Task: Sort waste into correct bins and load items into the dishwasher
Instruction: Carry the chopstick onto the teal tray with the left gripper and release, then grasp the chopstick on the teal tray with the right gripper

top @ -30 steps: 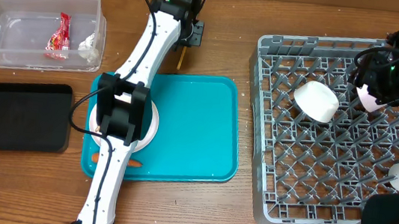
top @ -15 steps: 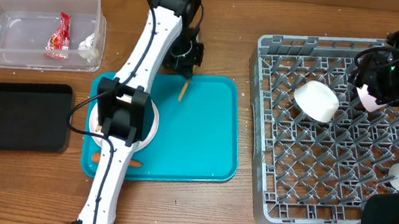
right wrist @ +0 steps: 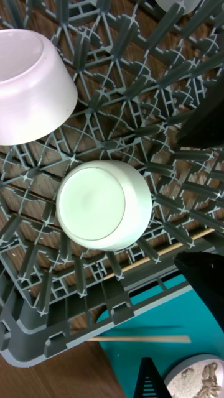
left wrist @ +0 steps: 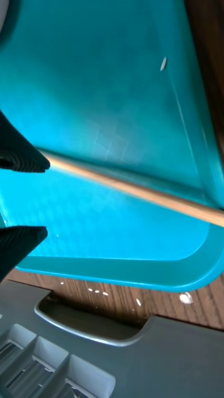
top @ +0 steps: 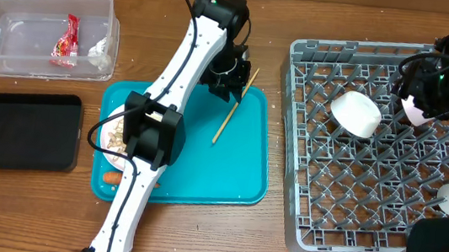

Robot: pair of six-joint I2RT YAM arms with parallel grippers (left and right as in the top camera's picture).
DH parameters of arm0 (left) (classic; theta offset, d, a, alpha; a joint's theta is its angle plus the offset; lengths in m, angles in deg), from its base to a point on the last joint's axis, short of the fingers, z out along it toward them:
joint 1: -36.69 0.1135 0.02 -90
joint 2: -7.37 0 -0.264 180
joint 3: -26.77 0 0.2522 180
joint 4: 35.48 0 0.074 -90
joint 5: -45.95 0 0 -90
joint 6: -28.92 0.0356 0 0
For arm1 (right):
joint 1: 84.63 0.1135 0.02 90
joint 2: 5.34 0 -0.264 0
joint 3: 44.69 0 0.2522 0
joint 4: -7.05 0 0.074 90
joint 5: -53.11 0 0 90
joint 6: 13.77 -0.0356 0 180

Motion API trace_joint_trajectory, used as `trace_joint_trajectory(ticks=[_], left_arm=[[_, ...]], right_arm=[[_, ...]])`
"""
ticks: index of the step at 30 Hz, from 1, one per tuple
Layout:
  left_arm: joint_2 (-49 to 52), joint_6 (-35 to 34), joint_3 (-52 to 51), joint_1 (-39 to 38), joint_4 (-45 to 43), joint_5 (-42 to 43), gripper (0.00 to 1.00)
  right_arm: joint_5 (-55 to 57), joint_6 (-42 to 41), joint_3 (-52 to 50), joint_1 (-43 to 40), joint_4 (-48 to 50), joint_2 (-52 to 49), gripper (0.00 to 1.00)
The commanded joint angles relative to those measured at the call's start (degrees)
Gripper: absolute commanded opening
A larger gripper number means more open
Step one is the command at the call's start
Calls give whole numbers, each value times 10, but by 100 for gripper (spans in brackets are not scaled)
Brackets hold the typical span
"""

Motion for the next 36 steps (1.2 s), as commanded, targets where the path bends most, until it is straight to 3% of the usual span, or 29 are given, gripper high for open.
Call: trace_joint_trajectory(ticks=[1, 7, 13, 14, 16, 21, 27, 36], left_arm=[[9, -4, 10, -4, 2, 5, 38], [-9, -4, 11, 10, 2, -18, 47], [-80, -21, 11, 54, 2, -102, 50], [-95, -27, 11, 65, 2, -106, 54], [-128, -41, 11, 93, 2, -94, 78], [-183, -45, 9, 146, 2, -23, 67], [-252, -44, -37, 164, 2, -87, 70], [-389, -39, -325, 165, 2, -151, 78]], right_arm=[[5, 2, 12, 0, 1, -1, 56], [5, 2, 12, 0, 1, -1, 57], [-26, 3, 12, 0, 5, -1, 68], [-34, 4, 12, 0, 5, -1, 69], [-60, 22, 12, 0, -2, -1, 70], [-79, 29, 13, 21, -10, -1, 70], [-74, -6, 13, 97, 2, -1, 70], [-59, -62, 13, 220, 25, -1, 70]])
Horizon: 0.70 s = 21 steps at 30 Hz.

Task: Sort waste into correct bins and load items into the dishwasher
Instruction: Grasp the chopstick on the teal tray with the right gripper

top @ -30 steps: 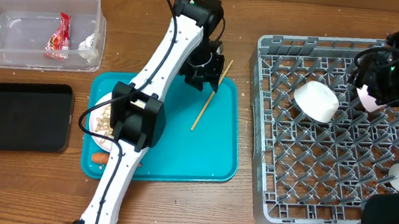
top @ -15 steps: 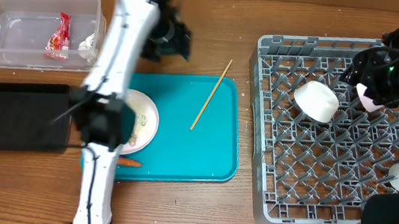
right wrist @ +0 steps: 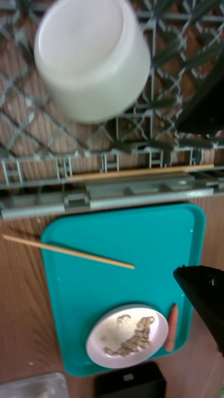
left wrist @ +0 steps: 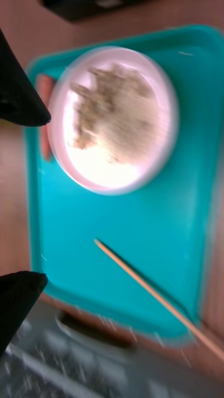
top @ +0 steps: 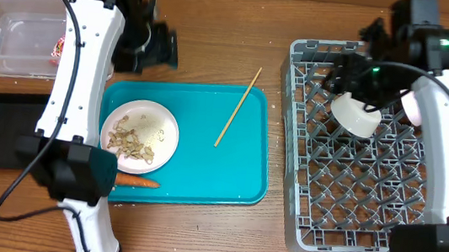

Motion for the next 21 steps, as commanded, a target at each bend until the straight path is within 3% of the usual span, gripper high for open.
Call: trace_joint_trajectory(ticks=[1, 5, 11, 17, 21], left_arm=[[-70, -1, -118, 1, 3, -60, 80], [-139, -24, -223, 28, 3, -99, 84], [-211, -97, -322, 130, -4, -190, 100], [-213, -123, -351, 230, -50, -136, 100], [-213, -121, -353, 250, -67, -124, 100]], right_arm=[[5, -37, 13, 46, 14, -1, 70], [20, -70, 13, 99, 48, -1, 71], [70, -122, 13, 168, 98, -23, 74], [75, -186, 13, 209, 151, -84, 73], [116, -266, 13, 237, 174, -145, 66]])
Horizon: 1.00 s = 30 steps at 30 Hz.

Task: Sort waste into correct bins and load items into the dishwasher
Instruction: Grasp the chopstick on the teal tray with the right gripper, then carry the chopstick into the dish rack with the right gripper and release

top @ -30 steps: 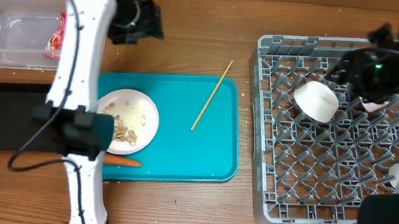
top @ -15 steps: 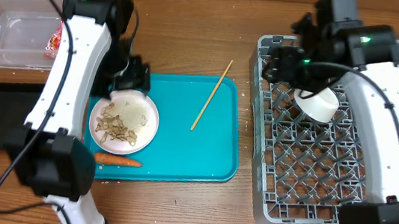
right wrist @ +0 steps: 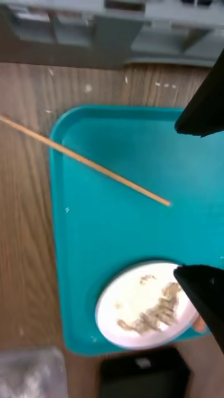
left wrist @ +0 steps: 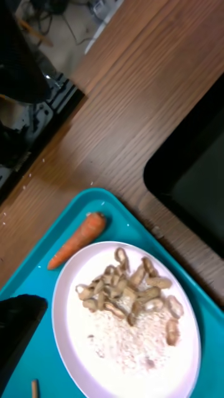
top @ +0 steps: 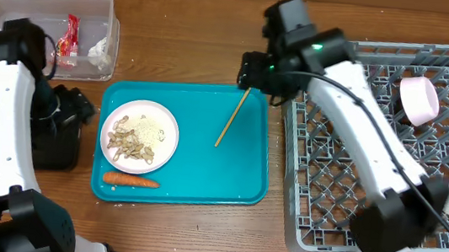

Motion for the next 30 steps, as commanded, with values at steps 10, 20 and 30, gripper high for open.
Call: trace_joint_trajectory(ticks=[10, 20, 30], left_arm=[[-1, -3, -4, 5, -24, 17, 100], [-1, 2, -4, 4, -29, 17, 100], [-1, 2, -4, 4, -31, 17, 100]], right_arm=[[51, -113, 12, 38, 33, -164, 63], [82, -112, 12, 38, 54, -226, 52], [111, -91, 11, 38, 28, -231, 29]])
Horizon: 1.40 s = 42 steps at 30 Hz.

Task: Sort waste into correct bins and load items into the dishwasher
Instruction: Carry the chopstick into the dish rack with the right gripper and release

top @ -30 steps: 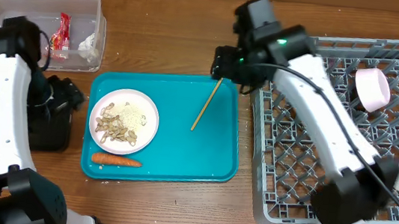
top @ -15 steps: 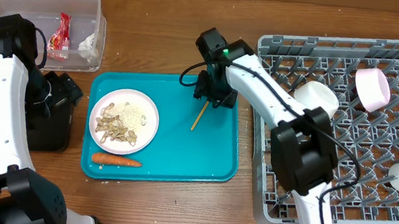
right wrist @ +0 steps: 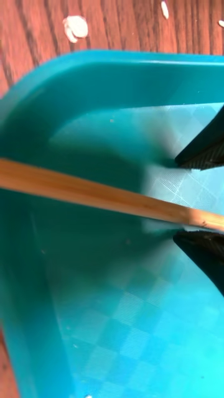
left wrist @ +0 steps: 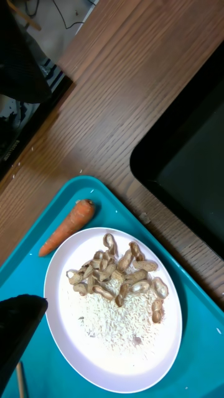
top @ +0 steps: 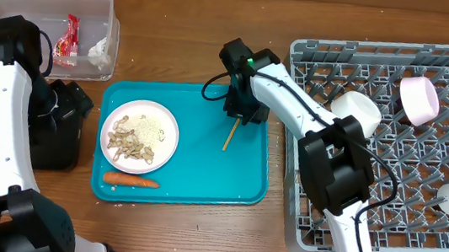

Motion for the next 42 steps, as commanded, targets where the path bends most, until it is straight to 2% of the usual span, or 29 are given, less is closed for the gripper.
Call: trace_joint_trajectory(ticks=[1, 9, 13, 20, 24, 28, 32, 35, 42], left_arm=[[-1, 3, -4, -1, -1, 3, 100], [-1, 3, -4, -1, -7, 3, 100], [-1, 3, -4, -1, -9, 2, 100], [-1, 16, -4, -1, -14, -1, 100], [-1, 16, -4, -1, -18, -1, 100], [-1, 16, -4, -1, -28, -1, 100], [-1, 16, -4, -1, -34, -1, 100], [-1, 16, -4, -1, -30, -1, 100], [-1, 16, -4, -1, -28, -1, 100]], right_arm=[[4, 25, 11, -2, -1, -13, 24], [-14, 79, 53, -3, -38, -12, 4], [-14, 81, 106, -10, -90, -9, 4], [-14, 133, 203, -57, -184, 38, 4], [-14, 182, 213, -101, -225, 91, 4], [-14, 212, 213, -148, -309, 129, 4], [-77, 257, 196, -167, -310, 162, 4], [-79, 257, 151, -168, -310, 212, 4], [-19, 256, -40, -172, -308, 327, 4]])
